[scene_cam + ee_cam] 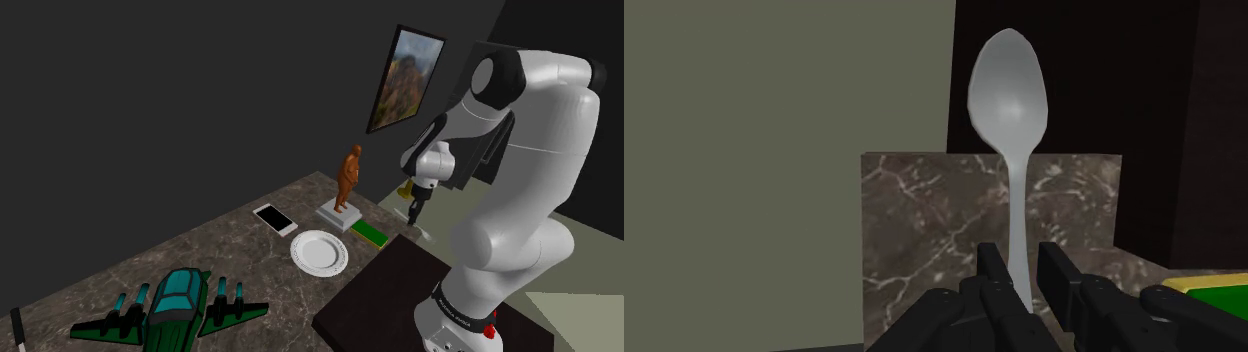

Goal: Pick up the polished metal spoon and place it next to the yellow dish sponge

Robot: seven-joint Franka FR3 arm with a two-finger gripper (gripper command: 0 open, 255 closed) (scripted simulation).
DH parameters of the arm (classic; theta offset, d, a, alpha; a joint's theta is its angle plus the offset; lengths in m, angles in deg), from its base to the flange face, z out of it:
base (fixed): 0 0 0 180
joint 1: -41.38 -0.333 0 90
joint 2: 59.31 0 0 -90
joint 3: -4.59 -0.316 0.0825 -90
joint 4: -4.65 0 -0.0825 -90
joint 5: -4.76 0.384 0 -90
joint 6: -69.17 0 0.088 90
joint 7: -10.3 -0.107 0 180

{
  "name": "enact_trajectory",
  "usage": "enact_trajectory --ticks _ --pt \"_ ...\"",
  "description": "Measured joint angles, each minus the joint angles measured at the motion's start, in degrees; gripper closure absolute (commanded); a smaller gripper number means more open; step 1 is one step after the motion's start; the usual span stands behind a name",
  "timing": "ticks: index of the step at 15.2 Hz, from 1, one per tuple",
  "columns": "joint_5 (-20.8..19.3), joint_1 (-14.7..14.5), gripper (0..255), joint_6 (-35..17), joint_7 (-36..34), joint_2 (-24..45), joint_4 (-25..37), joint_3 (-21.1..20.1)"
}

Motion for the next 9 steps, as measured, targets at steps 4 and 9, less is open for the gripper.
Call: enact_trajectory --ticks 4,9 --pt "1.9 0.6 255 -2.7 1.1 3.3 0.4 -1.2" --pt "3.2 1.3 255 -4.6 2.0 5.8 0.9 -2.1"
